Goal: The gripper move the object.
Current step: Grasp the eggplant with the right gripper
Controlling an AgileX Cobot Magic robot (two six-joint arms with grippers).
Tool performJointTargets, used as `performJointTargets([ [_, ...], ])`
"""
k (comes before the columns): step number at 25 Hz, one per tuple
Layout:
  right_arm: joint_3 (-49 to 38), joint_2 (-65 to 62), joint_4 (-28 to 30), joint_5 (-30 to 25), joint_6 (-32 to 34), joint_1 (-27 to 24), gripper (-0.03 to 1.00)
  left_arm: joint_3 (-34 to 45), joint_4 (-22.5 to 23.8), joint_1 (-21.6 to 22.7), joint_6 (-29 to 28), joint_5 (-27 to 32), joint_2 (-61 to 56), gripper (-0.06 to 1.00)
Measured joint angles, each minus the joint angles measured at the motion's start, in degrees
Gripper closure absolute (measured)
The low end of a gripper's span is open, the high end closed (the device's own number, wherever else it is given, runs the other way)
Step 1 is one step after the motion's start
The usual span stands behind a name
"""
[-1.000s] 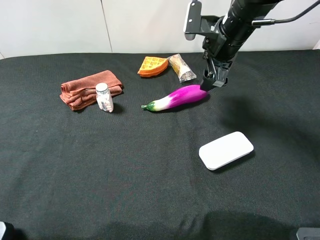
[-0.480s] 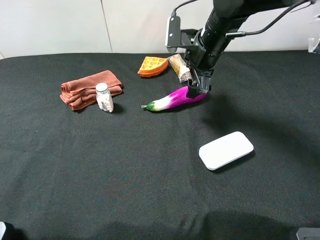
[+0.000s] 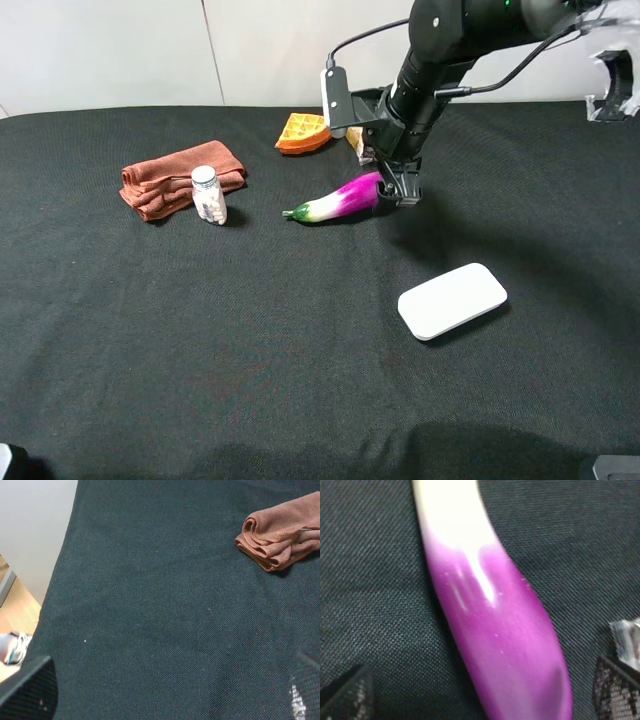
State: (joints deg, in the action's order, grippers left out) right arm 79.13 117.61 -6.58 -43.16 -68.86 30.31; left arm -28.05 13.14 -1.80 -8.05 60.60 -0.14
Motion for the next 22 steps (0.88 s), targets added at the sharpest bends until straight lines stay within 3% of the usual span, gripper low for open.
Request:
performJointTargets([
  [7, 0.0, 0.46, -0.62, 0.11, -5.35, 0.0, 0.35, 0.0, 0.0, 0.0, 0.0, 0.0, 0.0, -0.01],
  [22, 4.45, 3.72, -1.46, -0.06, -6.71, 0.0, 0.36, 0.0, 0.27, 0.0, -0.06, 0.0, 0.0, -0.01],
])
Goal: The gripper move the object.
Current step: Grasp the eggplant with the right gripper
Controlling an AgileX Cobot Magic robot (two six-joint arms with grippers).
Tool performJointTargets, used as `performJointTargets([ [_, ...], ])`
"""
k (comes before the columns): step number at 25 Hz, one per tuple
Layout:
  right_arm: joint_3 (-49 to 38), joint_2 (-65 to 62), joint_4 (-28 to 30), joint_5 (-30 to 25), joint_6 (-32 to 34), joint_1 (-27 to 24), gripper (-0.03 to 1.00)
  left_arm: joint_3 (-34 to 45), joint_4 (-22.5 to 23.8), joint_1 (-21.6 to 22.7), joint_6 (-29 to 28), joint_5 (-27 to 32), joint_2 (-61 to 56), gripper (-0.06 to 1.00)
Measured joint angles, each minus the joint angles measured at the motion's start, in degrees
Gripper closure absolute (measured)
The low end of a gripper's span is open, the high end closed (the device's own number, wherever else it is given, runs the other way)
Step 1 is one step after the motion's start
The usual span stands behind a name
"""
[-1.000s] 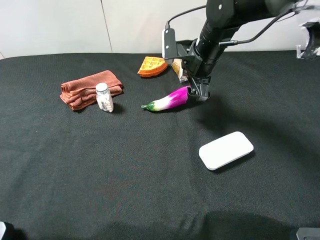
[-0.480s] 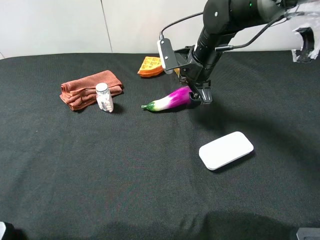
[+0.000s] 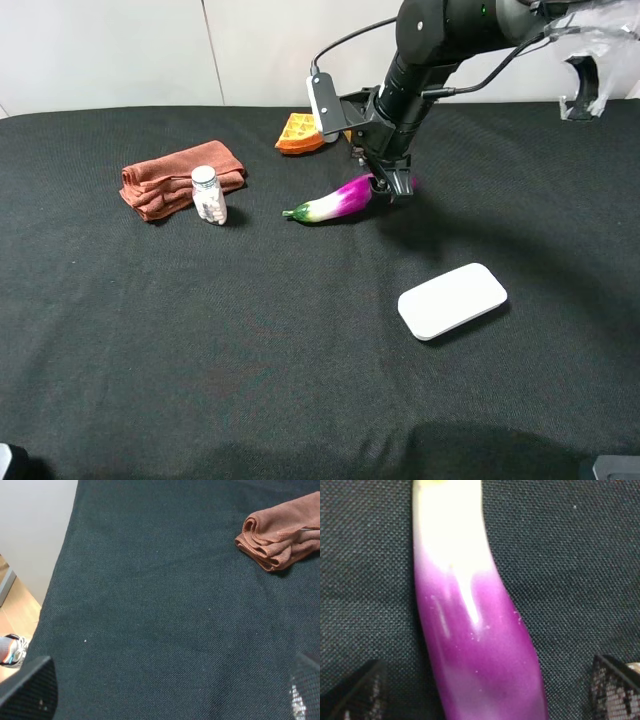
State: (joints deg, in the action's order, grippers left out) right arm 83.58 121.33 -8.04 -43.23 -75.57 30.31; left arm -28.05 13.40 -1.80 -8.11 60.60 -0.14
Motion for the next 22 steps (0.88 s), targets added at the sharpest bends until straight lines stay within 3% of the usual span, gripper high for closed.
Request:
performJointTargets([
  [22, 0.04, 1.97, -0.05, 1.51, 0.0, 0.0, 0.36, 0.0, 0.79, 0.0, -0.5, 0.0, 0.0, -0.01],
])
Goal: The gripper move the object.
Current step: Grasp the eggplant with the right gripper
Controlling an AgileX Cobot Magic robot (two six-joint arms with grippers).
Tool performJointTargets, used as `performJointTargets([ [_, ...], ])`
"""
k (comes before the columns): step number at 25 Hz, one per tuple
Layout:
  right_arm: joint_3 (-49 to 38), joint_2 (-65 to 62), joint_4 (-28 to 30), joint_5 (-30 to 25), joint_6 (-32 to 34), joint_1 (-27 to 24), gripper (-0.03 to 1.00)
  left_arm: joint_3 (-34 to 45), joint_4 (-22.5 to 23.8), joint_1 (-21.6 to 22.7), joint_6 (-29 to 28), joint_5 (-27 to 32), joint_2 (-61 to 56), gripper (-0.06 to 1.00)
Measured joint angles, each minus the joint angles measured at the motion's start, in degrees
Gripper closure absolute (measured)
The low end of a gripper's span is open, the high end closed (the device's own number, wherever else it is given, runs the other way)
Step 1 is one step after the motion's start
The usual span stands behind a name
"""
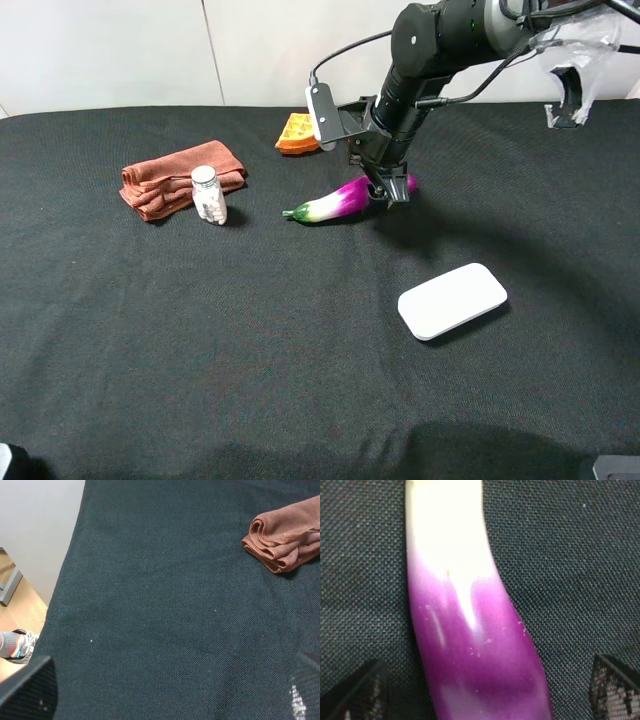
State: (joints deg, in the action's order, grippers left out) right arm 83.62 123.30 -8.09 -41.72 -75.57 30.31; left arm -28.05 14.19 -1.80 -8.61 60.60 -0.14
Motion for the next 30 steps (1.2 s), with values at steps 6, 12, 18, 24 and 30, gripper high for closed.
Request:
performJointTargets([
  [6, 0.0, 1.31, 0.0, 0.12, 0.0, 0.0, 0.36, 0.0, 0.0, 0.0, 0.0, 0.0, 0.0, -0.01],
  [12, 0.0, 2.19, -0.04, 0.13, 0.0, 0.0, 0.36, 0.0, 0.0, 0.0, 0.0, 0.0, 0.0, -0.01],
  [18, 0.0, 2.45, -0.11, 0.19, 0.0, 0.0, 0.36, 0.0, 0.0, 0.0, 0.0, 0.0, 0.0, -0.01],
  [24, 0.0, 3.24, -0.11, 0.27, 0.0, 0.0, 0.36, 0.0, 0.0, 0.0, 0.0, 0.0, 0.0, -0.01],
  [30, 0.0, 3.24, -0.12, 0.38, 0.0, 0.0, 0.36, 0.0, 0.0, 0.0, 0.0, 0.0, 0.0, -0.01],
])
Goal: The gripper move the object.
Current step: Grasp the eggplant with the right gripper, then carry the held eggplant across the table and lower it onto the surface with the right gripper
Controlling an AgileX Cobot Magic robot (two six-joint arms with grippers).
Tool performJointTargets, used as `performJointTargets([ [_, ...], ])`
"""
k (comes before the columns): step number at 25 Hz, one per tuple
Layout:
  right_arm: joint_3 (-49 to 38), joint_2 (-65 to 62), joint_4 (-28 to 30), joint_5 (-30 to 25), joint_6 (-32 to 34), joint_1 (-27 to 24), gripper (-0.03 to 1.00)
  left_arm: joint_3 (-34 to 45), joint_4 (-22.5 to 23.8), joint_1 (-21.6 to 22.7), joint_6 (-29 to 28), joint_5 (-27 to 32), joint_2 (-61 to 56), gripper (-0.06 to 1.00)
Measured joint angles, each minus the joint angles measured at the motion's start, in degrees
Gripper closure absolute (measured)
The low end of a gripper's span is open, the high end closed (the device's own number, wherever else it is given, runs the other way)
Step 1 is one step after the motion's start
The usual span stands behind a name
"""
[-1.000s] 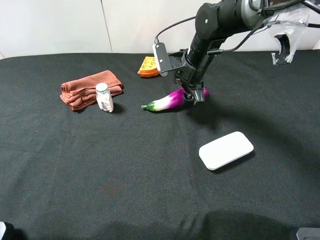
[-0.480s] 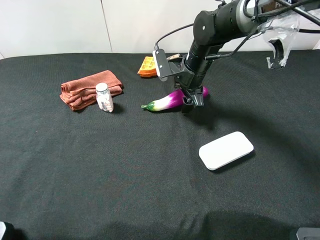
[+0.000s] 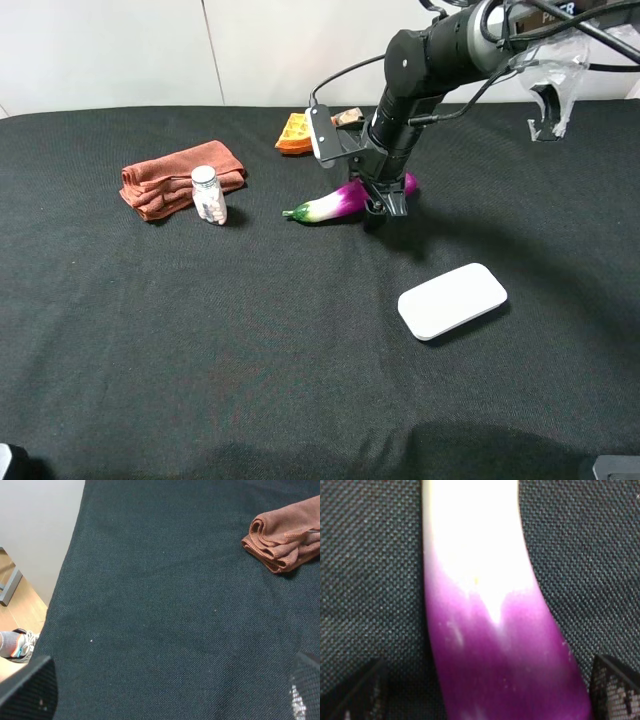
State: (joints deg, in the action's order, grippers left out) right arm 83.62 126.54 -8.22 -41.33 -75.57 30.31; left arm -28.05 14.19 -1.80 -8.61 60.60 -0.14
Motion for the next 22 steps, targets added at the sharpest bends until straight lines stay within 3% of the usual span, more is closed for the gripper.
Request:
performJointTargets([
  [3, 0.0, 0.0, 0.0, 0.0, 0.0, 0.0, 0.38, 0.0, 0.0, 0.0, 0.0, 0.0, 0.0, -0.01],
  [11, 0.0, 0.0, 0.0, -0.17, 0.75, 0.0, 0.58, 0.0, 0.0, 0.0, 0.0, 0.0, 0.0, -0.01],
  [22, 0.0, 0.0, 0.0, -0.17, 2.39, 0.0, 0.58, 0.0, 0.0, 0.0, 0.0, 0.0, 0.0, -0.01],
])
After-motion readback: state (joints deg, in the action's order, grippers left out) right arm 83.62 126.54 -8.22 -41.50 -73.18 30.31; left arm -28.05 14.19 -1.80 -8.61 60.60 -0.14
